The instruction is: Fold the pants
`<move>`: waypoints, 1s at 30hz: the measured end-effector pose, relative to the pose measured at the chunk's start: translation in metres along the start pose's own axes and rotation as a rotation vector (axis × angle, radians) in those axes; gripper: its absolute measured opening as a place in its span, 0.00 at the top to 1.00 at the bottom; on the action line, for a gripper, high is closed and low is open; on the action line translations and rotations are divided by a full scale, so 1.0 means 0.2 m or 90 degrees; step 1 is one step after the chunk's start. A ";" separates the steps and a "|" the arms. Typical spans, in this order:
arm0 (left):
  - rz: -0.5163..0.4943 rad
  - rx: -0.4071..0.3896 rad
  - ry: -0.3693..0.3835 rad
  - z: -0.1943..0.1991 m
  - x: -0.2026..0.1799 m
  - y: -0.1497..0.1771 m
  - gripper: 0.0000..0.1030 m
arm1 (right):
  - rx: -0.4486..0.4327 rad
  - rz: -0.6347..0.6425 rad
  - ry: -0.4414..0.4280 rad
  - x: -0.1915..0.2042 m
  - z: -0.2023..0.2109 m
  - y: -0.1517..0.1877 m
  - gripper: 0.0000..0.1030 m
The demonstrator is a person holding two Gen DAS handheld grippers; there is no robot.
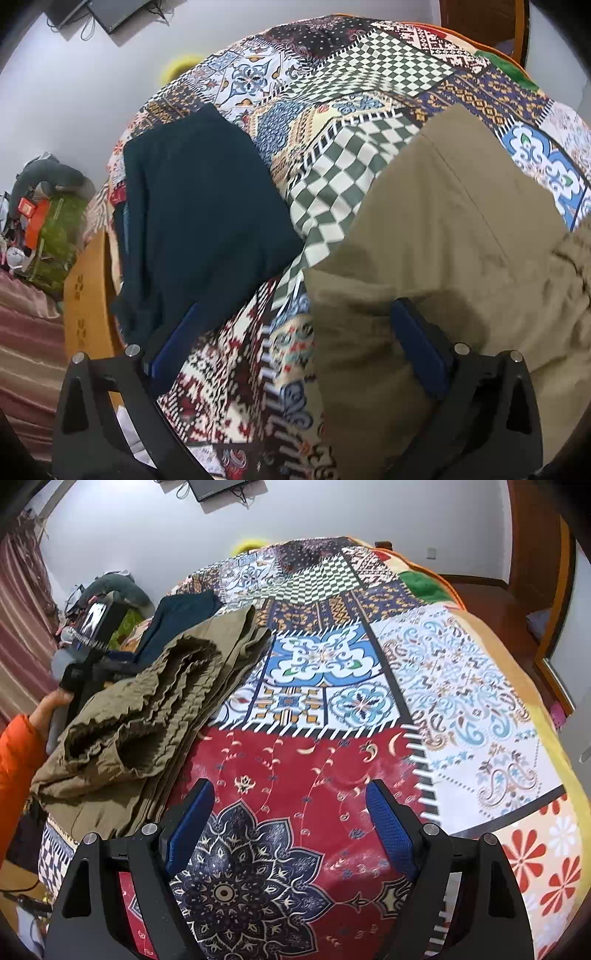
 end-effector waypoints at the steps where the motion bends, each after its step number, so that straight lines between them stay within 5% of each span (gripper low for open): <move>1: 0.005 0.003 -0.001 0.01 0.01 0.02 0.00 | -0.004 0.000 0.001 0.00 0.01 -0.01 0.21; 18: 0.152 0.053 0.020 0.37 0.20 0.70 0.00 | -0.041 0.080 -0.063 0.29 0.16 -0.05 0.21; 30: 0.203 0.012 0.076 0.61 0.06 0.87 0.00 | 0.005 0.158 -0.084 0.46 0.07 0.11 0.23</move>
Point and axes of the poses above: each gripper's, at about its wrist camera, not at the fingertips, and z roughly against the way its jaws point, x to its left, y to its underside, the point moved 9 cm from there along -z, roughly the way its jaws point, and after that the axes turned 1 degree about z, right-handed, at the moved point
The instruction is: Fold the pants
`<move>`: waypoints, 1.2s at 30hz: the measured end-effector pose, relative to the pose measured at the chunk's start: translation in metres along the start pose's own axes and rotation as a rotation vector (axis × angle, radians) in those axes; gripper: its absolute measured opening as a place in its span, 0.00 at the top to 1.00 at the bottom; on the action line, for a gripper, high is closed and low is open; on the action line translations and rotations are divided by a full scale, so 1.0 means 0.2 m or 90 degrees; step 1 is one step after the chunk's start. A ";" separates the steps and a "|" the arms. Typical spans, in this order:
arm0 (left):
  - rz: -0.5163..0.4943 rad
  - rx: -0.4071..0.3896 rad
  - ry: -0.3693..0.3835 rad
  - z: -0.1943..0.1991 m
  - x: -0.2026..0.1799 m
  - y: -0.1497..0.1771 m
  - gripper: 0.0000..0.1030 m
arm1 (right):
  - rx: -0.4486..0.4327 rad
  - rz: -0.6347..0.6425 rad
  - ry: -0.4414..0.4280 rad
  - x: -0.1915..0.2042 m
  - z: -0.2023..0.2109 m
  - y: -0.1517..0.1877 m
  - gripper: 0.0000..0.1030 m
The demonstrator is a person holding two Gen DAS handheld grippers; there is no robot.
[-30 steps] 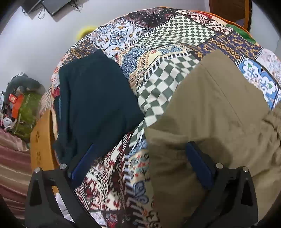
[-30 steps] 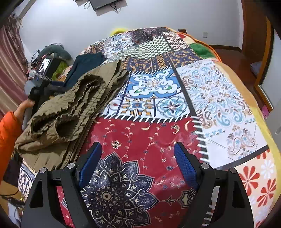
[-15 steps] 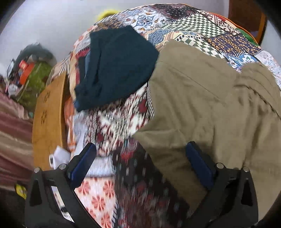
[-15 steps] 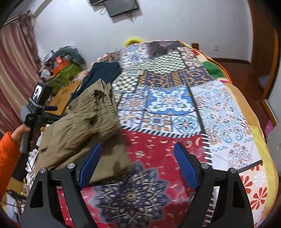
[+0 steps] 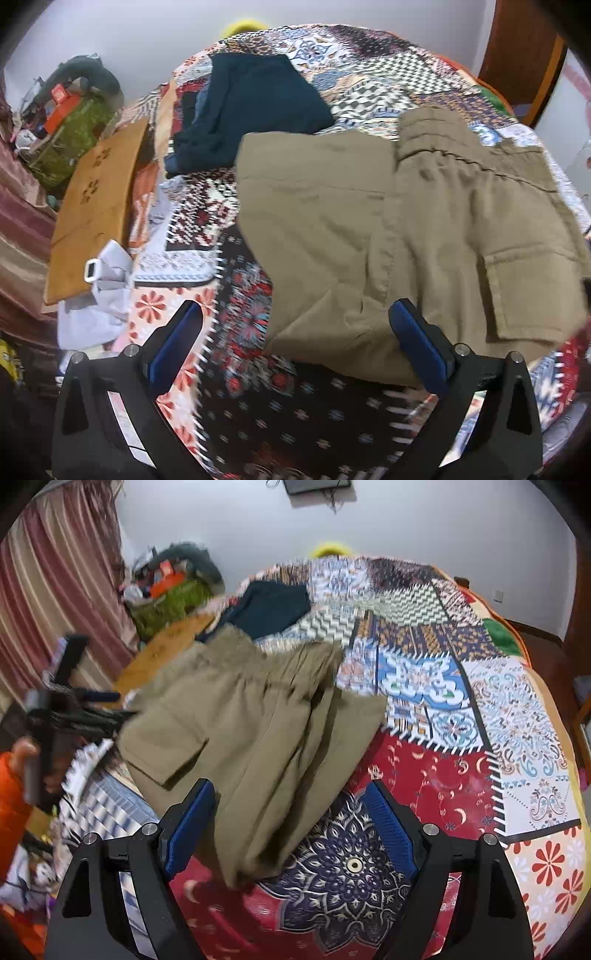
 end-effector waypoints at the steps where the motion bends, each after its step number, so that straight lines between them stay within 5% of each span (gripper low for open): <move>1: 0.002 -0.003 0.006 0.01 -0.01 0.01 0.00 | 0.012 0.001 0.011 -0.03 -0.04 0.02 0.23; 8: -0.009 -0.048 0.074 0.06 -0.13 0.03 0.00 | 0.021 -0.054 0.046 -0.23 -0.09 0.05 0.30; 16: -0.001 -0.091 -0.029 0.11 0.05 0.03 0.00 | 0.002 -0.058 0.033 -0.20 -0.01 -0.03 0.38; 25: 0.078 -0.055 -0.048 0.06 0.27 0.17 0.02 | 0.022 -0.069 0.017 -0.18 -0.09 0.01 0.38; 30: 0.087 -0.091 0.007 0.18 0.22 0.05 0.04 | -0.006 -0.053 0.016 -0.17 0.01 -0.10 0.38; 36: 0.024 -0.162 0.082 0.32 -0.07 -0.21 0.04 | -0.052 -0.031 -0.025 -0.05 0.05 -0.27 0.38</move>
Point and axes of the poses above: each gripper's, at about its wrist camera, not at the fingertips, and z roughly against the way its jaws point, x to its left, y to its underside, the point moved 9 cm from there along -z, roughly the way its jaws point, and after that the axes turned 1 degree about z, right-handed, at the moved point
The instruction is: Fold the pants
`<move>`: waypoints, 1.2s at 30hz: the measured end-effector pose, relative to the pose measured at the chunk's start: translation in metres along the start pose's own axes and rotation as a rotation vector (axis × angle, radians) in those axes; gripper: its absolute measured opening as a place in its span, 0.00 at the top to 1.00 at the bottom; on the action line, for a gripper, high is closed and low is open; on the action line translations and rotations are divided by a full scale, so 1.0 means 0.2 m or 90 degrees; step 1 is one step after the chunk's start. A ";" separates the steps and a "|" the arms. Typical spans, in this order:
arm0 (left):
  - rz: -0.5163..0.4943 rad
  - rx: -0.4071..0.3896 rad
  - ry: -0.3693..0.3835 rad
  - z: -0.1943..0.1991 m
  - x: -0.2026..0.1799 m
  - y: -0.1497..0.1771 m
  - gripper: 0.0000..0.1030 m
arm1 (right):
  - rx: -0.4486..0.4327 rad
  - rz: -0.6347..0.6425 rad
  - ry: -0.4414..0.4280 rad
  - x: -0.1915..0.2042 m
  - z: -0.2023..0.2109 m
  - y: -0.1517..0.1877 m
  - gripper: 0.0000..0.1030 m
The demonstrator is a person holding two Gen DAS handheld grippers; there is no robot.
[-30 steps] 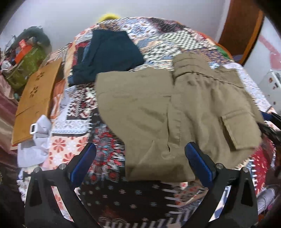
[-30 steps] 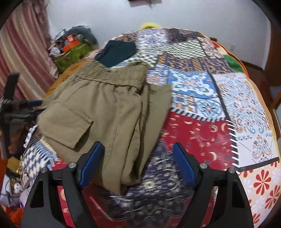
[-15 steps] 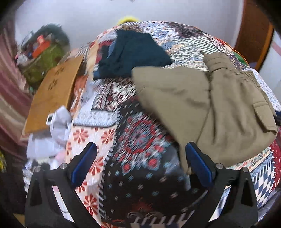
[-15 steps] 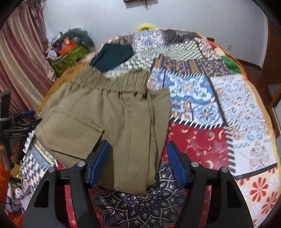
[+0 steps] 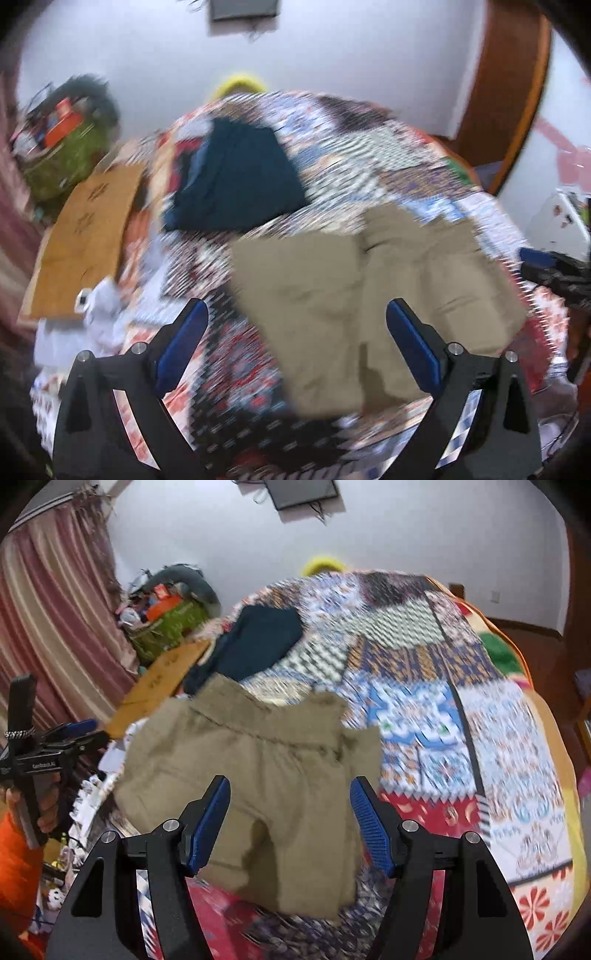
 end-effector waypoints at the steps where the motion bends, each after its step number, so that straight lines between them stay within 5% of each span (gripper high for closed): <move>1: -0.009 -0.006 0.015 -0.01 -0.06 -0.03 0.04 | -0.005 0.009 -0.006 0.03 -0.01 -0.02 0.38; 4: -0.036 -0.017 0.058 -0.05 -0.21 -0.10 0.11 | -0.014 0.025 -0.031 0.10 -0.04 -0.07 0.38; 11: -0.081 0.060 0.128 -0.28 -0.42 -0.02 0.57 | 0.038 0.039 -0.058 0.15 -0.19 -0.01 0.51; 14: -0.080 0.093 0.123 -0.38 -0.39 0.08 0.57 | 0.076 0.035 -0.050 0.11 -0.28 0.08 0.54; 23: -0.072 0.071 0.123 -0.26 -0.29 0.15 0.65 | 0.075 0.017 -0.043 0.00 -0.21 0.17 0.61; 26: -0.066 0.069 0.080 -0.24 -0.19 0.18 0.56 | 0.076 0.030 -0.025 -0.01 -0.17 0.20 0.61; 36: 0.027 0.082 0.096 -0.19 0.00 0.27 0.46 | 0.084 -0.004 0.035 -0.16 -0.10 0.31 0.59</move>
Point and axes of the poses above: each gripper's, at about its wrist camera, not at the fingertips, and z roughly against the way its jaws point, x to its left, y to its underside, the point moved 9 cm from there along -z, roughly the way its jaws point, and after that the axes turned 1 degree about z, right-handed, at the moved point
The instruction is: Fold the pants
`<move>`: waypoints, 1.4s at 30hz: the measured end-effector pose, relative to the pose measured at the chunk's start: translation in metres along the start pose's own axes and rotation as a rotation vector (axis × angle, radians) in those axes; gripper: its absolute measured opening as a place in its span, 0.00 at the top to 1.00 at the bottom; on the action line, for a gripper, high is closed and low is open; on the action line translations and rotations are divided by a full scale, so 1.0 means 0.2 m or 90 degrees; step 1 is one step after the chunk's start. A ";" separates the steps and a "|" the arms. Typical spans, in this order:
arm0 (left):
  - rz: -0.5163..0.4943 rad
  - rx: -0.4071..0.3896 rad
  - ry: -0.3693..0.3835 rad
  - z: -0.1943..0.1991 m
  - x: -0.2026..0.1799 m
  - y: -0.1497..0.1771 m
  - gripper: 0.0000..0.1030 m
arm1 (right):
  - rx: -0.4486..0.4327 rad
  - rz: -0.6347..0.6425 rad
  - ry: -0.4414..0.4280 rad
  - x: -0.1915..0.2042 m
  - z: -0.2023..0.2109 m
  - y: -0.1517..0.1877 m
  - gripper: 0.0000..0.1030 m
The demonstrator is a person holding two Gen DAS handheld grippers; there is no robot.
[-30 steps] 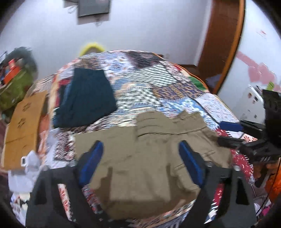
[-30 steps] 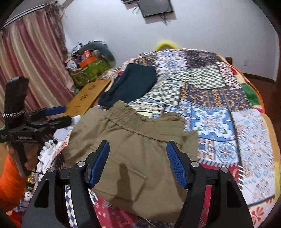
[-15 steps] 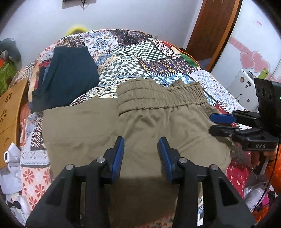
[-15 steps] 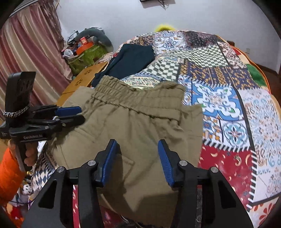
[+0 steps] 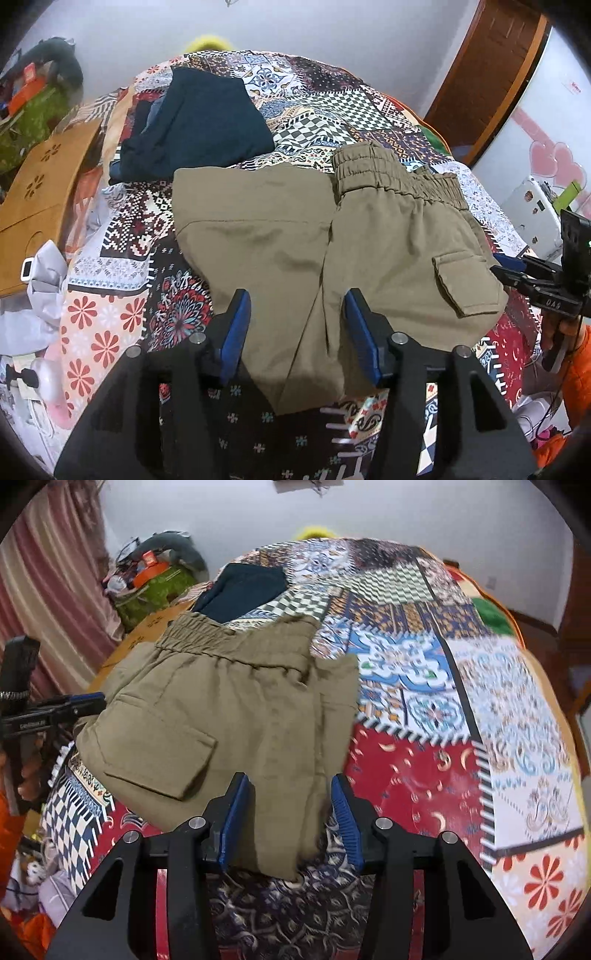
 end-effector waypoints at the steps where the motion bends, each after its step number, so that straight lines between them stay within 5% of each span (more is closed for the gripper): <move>1: -0.001 0.000 -0.004 0.00 0.00 0.00 0.45 | 0.001 -0.015 -0.003 -0.02 0.01 0.01 0.58; 10: 0.061 0.003 -0.076 0.07 0.22 0.00 0.44 | 0.005 -0.058 0.002 -0.08 0.06 0.01 0.52; 16: 0.110 0.015 -0.031 0.02 0.26 -0.09 0.44 | -0.011 -0.090 0.001 -0.09 0.05 -0.08 0.38; 24: 0.125 0.072 0.009 -0.17 0.20 -0.10 0.41 | 0.024 -0.099 -0.007 -0.11 -0.07 -0.13 0.35; 33: 0.166 0.073 0.072 -0.21 0.20 -0.14 0.45 | 0.052 -0.163 -0.105 -0.13 -0.21 -0.16 0.30; 35: 0.168 0.070 0.079 -0.22 0.19 -0.15 0.51 | 0.047 -0.168 -0.117 -0.13 -0.22 -0.17 0.31; 42: 0.167 0.058 0.071 -0.23 0.16 -0.20 0.72 | 0.035 -0.175 -0.150 -0.08 -0.22 -0.21 0.64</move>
Point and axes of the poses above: each gripper's, at about its wrist camera, not at the fingertips, and z roughly against the way its jaws point, x to its left, y to its underside, the point moved 9 cm from there along -z, roughly the way its jaws point, and after that the axes turned 1 degree about z, right-handed, at the moved point
